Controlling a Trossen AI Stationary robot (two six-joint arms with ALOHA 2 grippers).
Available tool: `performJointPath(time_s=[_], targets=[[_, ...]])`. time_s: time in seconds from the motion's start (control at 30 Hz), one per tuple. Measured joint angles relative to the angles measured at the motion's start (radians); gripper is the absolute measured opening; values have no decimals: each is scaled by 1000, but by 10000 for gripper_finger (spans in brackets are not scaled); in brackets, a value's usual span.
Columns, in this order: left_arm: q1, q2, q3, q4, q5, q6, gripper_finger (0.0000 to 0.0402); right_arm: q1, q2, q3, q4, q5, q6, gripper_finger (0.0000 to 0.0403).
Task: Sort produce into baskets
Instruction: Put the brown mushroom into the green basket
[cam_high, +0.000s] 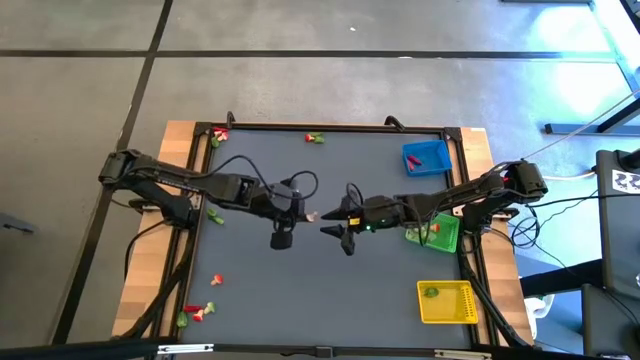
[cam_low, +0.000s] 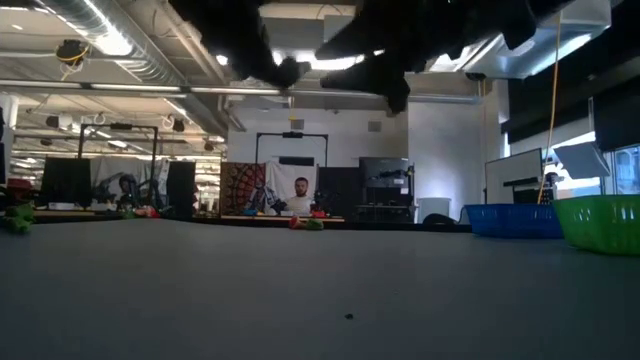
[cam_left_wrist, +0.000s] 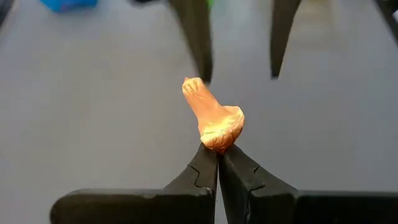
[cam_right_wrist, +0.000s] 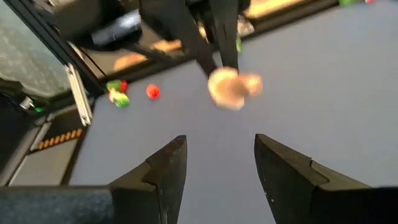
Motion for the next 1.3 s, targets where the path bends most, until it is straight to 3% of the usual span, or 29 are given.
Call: performJointPath(time_s=[0.2,0.63,1.1,1.3], targets=[[-35,0,0,85,0,69,5,0,0,0,71,0,-54,186],[-44,0,0,91,0,99,5,0,0,0,164,-63,-128,181],[-45,0,0,91,1,76,5,-1,0,0,133,-79,-157,25],[-44,0,0,89,1,53,21,0,0,0,133,-79,-184,7]])
